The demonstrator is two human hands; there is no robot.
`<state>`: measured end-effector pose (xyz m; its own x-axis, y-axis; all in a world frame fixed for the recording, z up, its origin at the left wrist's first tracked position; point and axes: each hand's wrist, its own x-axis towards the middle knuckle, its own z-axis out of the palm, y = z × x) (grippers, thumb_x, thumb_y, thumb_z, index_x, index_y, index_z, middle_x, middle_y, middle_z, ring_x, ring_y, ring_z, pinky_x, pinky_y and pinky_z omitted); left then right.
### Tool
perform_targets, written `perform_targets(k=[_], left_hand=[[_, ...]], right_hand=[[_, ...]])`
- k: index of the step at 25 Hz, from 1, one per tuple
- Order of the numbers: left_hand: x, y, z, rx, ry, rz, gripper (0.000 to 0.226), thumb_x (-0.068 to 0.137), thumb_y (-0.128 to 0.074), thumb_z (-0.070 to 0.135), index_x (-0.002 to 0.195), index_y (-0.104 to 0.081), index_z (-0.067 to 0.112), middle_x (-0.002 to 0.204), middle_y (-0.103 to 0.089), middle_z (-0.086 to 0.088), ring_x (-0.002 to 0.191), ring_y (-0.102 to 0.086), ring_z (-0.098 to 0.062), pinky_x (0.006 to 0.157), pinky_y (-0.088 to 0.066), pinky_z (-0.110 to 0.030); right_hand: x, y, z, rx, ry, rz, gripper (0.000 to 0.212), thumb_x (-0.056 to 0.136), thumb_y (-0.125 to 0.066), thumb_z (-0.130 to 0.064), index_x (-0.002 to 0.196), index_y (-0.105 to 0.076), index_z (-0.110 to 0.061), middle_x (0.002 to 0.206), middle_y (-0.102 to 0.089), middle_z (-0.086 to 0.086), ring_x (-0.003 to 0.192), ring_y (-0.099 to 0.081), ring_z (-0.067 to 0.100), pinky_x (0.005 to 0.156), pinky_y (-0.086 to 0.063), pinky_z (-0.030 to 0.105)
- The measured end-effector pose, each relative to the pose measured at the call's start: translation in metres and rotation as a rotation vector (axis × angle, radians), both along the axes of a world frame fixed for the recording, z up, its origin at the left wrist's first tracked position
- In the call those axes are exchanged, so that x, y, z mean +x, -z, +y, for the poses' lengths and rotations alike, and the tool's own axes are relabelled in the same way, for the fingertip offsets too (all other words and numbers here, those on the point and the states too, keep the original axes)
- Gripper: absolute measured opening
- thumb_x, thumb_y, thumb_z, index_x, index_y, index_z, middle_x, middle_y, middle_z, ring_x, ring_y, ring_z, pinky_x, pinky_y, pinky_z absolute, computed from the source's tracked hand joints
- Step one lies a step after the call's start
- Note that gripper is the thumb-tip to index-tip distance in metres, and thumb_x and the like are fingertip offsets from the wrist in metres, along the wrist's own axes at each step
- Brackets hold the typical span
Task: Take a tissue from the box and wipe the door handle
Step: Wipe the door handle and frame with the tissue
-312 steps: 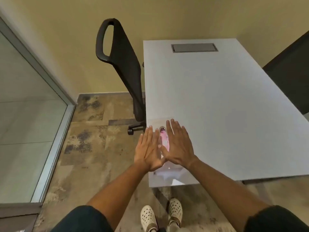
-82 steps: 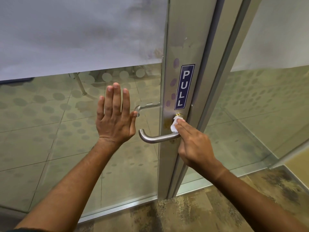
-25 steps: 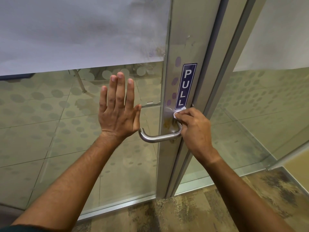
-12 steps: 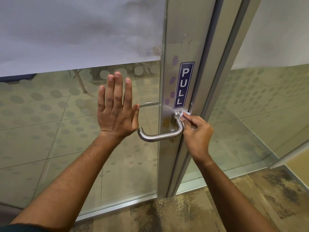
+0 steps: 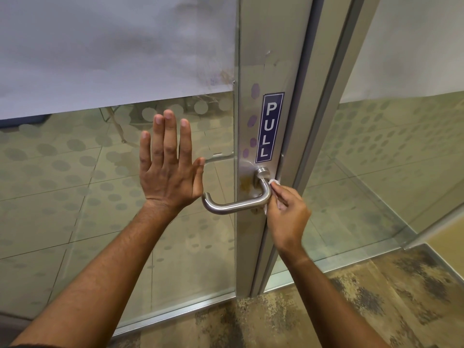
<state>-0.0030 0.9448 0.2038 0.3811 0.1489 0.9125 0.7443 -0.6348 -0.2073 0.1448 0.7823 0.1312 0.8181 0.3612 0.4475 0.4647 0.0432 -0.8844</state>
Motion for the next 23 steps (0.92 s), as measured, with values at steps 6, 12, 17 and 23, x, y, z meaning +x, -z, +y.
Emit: perform_targets(k=[6, 12, 17, 23], left_hand=[[0.001, 0.000, 0.000, 0.018, -0.008, -0.003, 0.068, 0.098, -0.033, 0.041, 0.152, -0.022, 0.002, 0.154, -0.016, -0.022, 0.153, 0.016, -0.020, 0.125, 0.005, -0.039], [0.000, 0.000, 0.000, 0.021, -0.013, -0.003, 0.069, 0.098, -0.034, 0.041, 0.152, -0.021, 0.001, 0.154, -0.015, -0.022, 0.153, 0.016, -0.020, 0.125, 0.005, -0.040], [0.001, 0.000, 0.001, 0.011, -0.010, 0.002, 0.069, 0.098, -0.034, 0.041, 0.153, -0.020, 0.001, 0.155, -0.014, -0.022, 0.153, 0.017, -0.020, 0.125, 0.006, -0.039], [0.000, 0.000, 0.000, 0.009, -0.006, 0.007, 0.070, 0.098, -0.033, 0.042, 0.153, -0.019, 0.002, 0.155, -0.014, -0.022, 0.153, 0.017, -0.020, 0.125, 0.007, -0.039]], right_hand=[[-0.002, 0.018, 0.009, -0.080, 0.012, -0.391, 0.060, 0.077, -0.062, 0.024, 0.134, -0.050, 0.005, 0.134, -0.058, 0.022, 0.126, -0.055, 0.029, 0.110, -0.039, 0.020], [-0.009, 0.031, -0.002, -0.149, -0.052, -0.233, 0.067, 0.084, -0.060, 0.016, 0.144, -0.039, -0.006, 0.097, -0.070, 0.004, 0.079, -0.066, 0.014, 0.079, -0.057, 0.020], [0.002, 0.024, 0.008, -0.102, -0.037, -0.286, 0.068, 0.081, -0.068, 0.010, 0.143, -0.044, -0.007, 0.119, -0.068, 0.001, 0.095, -0.069, 0.009, 0.087, -0.055, 0.018], [-0.013, 0.019, 0.001, 0.167, -0.193, 0.560, 0.046, 0.090, -0.063, 0.004, 0.130, -0.060, -0.017, 0.116, -0.072, -0.006, 0.109, -0.068, 0.011, 0.087, -0.056, 0.023]])
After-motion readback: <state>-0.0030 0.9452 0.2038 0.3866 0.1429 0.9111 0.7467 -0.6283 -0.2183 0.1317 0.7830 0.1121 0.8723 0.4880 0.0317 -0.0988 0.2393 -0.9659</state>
